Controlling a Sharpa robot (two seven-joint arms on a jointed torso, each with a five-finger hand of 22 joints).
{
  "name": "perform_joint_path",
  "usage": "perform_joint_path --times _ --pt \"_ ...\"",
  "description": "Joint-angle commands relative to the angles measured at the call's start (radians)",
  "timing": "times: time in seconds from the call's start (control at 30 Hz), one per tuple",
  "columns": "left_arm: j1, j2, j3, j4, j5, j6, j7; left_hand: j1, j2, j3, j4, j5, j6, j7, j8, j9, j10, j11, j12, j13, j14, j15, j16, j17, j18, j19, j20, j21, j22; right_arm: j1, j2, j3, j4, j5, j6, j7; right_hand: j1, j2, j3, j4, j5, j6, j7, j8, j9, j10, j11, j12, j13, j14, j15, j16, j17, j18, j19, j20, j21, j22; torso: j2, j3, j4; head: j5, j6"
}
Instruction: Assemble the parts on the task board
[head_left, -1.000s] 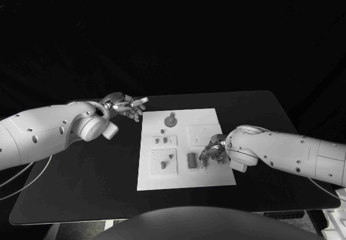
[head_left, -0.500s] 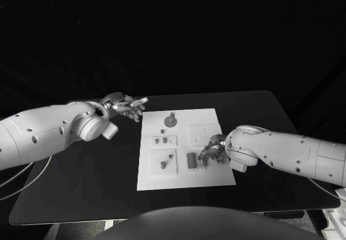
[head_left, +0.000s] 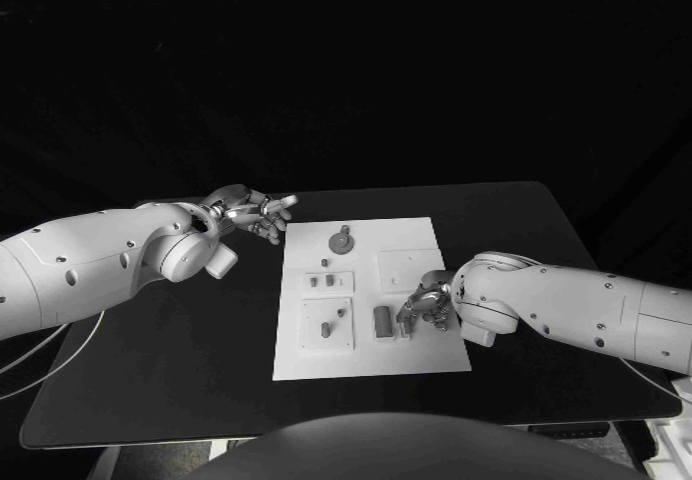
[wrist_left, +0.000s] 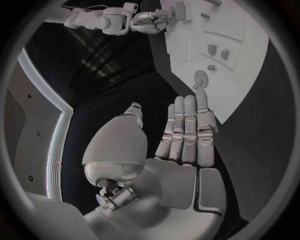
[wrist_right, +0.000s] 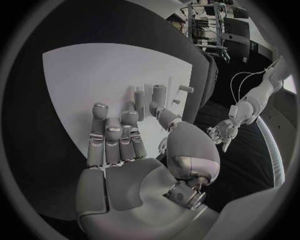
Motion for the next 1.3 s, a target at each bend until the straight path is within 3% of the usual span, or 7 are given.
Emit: perform_joint_path --times 0.03,0.67,1.3 --pt "0.001 0.001 0.001 0.001 -0.004 0.013 0.004 -0.008 -0.005 0.005 0.0 0.002 -0.006 0.002 0.006 -0.001 -0.001 -0.004 -0.006 -0.001 -0.007 -0.002 0.007 -0.001 0.015 0.008 -0.002 -0.005 0.002 -0.001 -0.002 0.0 0.005 -0.015 0.008 0.023 0.004 -0.001 0.007 -0.001 -0.004 -0.008 0.002 -0.006 -0.001 -0.005 0.002 -0.004 0.001 0.001 -0.007 -0.003 0.001 0.008 -0.003 -0.004 -0.005 0.003 0.0 0.0003 0.0 0.0 0.0" --pt "0.001 0.001 0.001 0.001 -0.004 0.014 0.003 -0.008 -0.005 0.006 0.0 0.002 -0.006 0.002 0.006 -0.001 -0.001 -0.004 -0.006 -0.001 -0.007 -0.002 0.007 -0.001 0.015 0.008 -0.002 -0.005 0.002 -0.001 -0.008 0.001 0.009 -0.037 0.011 0.026 0.004 0.003 0.008 -0.001 0.0 -0.008 0.002 -0.006 -0.001 -0.005 0.001 -0.003 0.002 0.001 -0.006 -0.003 0.002 0.008 -0.002 -0.004 -0.004 0.004 0.0 0.0001 -0.0002 -0.001 0.0" --pt "0.001 0.001 0.001 0.0 -0.005 0.016 0.003 -0.007 -0.005 0.006 0.0 0.002 -0.006 0.002 0.006 -0.002 -0.001 -0.004 -0.005 -0.001 -0.007 -0.002 0.007 -0.002 0.015 0.008 -0.002 -0.005 0.002 -0.001 -0.045 0.003 0.036 -0.072 -0.074 0.112 0.01 -0.002 0.011 -0.006 -0.003 -0.007 0.001 -0.005 0.0 -0.001 0.0 -0.001 0.002 0.005 -0.008 -0.002 0.002 0.008 0.002 -0.006 -0.002 0.005 0.0 0.0 -0.0004 -0.001 0.0"
